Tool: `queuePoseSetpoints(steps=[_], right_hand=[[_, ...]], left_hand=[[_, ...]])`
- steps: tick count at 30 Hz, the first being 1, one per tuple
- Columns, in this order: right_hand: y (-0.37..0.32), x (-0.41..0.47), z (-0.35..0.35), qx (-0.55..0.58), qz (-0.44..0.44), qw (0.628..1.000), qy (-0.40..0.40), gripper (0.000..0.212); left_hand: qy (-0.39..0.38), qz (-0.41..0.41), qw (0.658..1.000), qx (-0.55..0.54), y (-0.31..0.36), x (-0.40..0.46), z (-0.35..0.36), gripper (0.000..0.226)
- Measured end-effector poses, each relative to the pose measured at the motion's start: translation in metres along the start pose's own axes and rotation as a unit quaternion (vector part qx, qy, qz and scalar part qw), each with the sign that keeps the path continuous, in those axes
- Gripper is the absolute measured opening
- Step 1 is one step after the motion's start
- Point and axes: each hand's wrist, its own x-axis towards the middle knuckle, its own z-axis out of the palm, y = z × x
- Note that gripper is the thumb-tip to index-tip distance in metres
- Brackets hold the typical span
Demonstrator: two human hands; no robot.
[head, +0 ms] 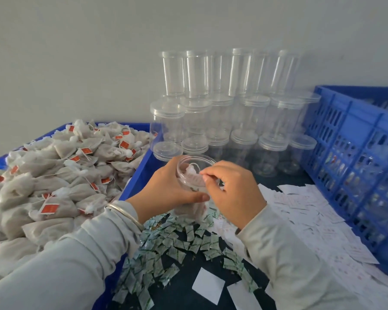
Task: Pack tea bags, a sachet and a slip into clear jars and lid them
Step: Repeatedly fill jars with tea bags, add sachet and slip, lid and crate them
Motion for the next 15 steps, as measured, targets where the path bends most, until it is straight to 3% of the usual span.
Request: queuePoseSetpoints(steps=[3,9,15], right_hand=[[0.001,-0.004,-0.016,-0.014,0.013,0.998,-0.067,0.018],[0.025,-0.026,-0.089,-0.055,-0.002,0.993,-0.104,0.025],[0.038,-0.008,-0.175,-0.147,-0.002,0.987,-0.068,0.027]], left_hand=[[0.004,0.007,1.0,0.009,0.01,-0.005,0.009,0.088],[-0.007,0.057,0.998,-0.014,0.062,0.003,0.061,0.081],[0.016,0.113,0.992,-0.049,0.14,0.036,0.092,0.072]])
